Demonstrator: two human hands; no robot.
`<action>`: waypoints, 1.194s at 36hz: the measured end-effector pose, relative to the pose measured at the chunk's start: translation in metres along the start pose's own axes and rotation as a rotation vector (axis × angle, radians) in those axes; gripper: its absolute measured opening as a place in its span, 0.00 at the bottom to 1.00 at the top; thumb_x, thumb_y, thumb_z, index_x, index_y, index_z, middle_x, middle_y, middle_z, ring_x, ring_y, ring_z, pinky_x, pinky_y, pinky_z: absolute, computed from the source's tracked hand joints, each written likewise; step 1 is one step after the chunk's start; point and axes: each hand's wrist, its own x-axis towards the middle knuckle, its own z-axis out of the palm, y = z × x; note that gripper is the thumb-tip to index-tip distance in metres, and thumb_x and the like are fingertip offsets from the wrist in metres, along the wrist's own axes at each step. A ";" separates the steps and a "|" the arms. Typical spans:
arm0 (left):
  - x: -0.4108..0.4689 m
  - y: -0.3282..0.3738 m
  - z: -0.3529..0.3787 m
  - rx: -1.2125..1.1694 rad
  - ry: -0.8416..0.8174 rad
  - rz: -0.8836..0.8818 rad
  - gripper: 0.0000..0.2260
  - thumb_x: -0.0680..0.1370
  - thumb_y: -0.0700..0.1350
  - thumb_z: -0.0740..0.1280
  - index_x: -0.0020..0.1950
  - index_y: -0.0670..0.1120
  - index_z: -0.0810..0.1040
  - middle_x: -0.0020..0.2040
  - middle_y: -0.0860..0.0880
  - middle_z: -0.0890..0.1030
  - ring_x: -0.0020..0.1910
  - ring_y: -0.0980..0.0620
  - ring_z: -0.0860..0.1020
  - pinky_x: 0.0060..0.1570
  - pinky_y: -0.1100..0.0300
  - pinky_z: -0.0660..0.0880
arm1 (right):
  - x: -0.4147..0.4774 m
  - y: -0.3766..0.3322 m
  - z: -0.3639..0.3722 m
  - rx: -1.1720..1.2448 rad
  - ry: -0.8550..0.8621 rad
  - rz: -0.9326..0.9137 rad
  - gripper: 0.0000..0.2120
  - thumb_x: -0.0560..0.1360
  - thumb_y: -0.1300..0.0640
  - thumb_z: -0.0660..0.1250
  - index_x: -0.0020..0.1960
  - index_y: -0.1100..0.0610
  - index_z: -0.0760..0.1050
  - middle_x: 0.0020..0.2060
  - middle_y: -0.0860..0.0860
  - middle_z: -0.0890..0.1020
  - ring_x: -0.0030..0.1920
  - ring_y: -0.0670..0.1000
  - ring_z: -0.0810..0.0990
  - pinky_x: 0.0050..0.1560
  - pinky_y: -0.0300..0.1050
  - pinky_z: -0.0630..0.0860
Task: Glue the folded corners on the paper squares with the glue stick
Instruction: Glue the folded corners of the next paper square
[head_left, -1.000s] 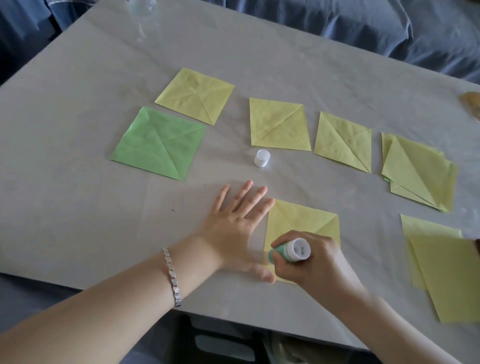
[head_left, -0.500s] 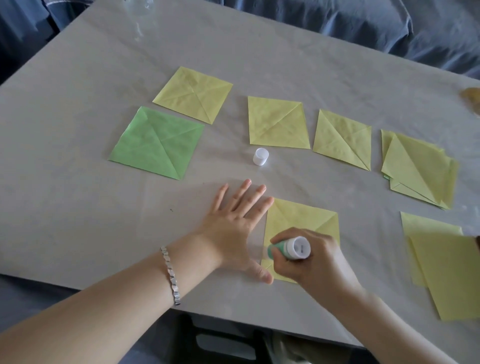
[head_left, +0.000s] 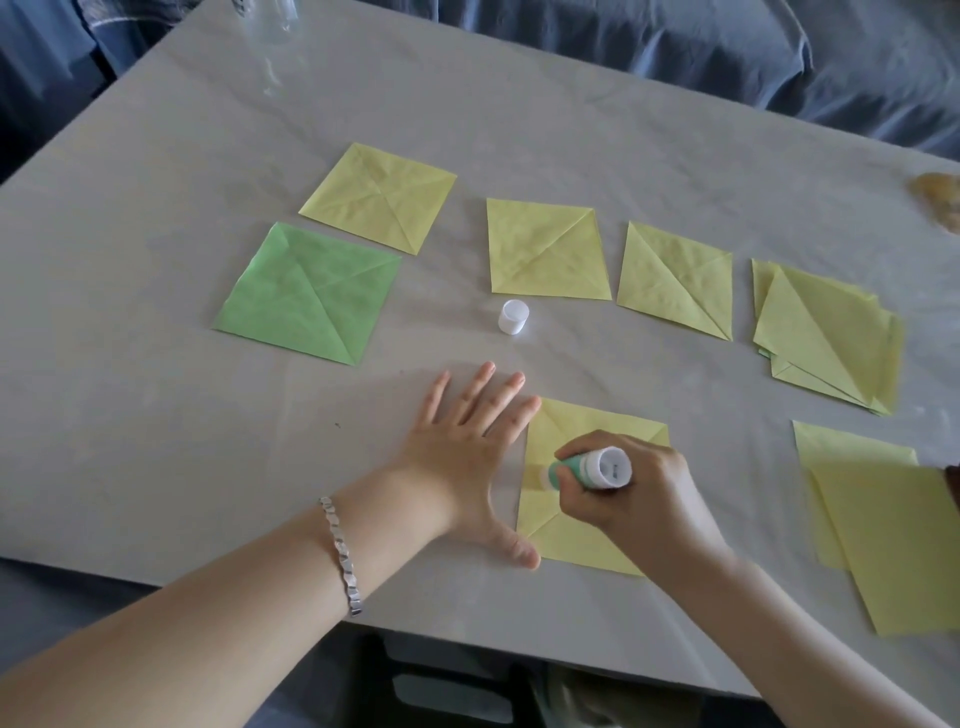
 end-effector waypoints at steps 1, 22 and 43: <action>0.000 0.000 0.000 0.006 0.002 0.001 0.58 0.63 0.75 0.64 0.74 0.52 0.29 0.72 0.52 0.25 0.68 0.50 0.22 0.65 0.47 0.24 | -0.004 0.000 0.000 -0.005 -0.009 -0.004 0.08 0.61 0.51 0.70 0.34 0.39 0.74 0.40 0.38 0.80 0.35 0.43 0.78 0.34 0.37 0.73; -0.001 0.019 -0.008 -0.047 -0.091 -0.088 0.59 0.65 0.69 0.69 0.75 0.47 0.30 0.72 0.50 0.25 0.69 0.48 0.23 0.67 0.42 0.29 | -0.014 0.013 -0.010 0.042 0.021 0.018 0.09 0.62 0.56 0.73 0.34 0.43 0.76 0.38 0.36 0.80 0.33 0.38 0.78 0.33 0.27 0.70; -0.003 0.030 0.021 -0.206 0.273 -0.051 0.55 0.61 0.76 0.59 0.78 0.45 0.47 0.78 0.50 0.47 0.76 0.53 0.44 0.71 0.51 0.39 | -0.035 0.015 -0.010 0.030 -0.090 -0.005 0.09 0.59 0.43 0.66 0.36 0.46 0.78 0.36 0.41 0.82 0.34 0.45 0.79 0.35 0.44 0.76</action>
